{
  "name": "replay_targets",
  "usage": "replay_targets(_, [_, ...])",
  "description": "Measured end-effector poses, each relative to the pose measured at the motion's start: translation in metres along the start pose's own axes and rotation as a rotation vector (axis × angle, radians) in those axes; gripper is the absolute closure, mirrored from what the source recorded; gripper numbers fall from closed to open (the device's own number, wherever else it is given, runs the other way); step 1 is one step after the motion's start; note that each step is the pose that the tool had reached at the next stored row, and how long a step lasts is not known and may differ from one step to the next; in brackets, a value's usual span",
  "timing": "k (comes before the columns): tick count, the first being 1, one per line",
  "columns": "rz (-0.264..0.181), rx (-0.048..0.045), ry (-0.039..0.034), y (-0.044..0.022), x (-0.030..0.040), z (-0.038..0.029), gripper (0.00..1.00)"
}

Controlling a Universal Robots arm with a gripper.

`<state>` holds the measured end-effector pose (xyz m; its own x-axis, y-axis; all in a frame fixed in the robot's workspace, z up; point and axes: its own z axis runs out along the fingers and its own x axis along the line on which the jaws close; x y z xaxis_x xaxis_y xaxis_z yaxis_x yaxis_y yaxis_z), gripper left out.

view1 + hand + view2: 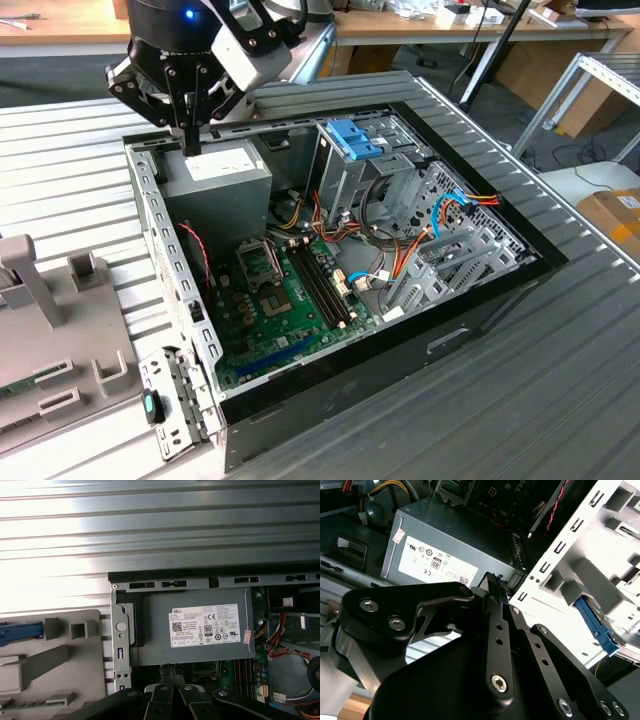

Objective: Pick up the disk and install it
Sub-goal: 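Reach for the disk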

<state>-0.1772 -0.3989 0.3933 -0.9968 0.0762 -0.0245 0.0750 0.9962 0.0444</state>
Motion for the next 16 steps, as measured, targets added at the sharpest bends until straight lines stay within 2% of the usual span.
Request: replay_targets(16, [0.000, 0.0000, 0.0000, -0.0006, 0.0073, -0.0002, 0.89])
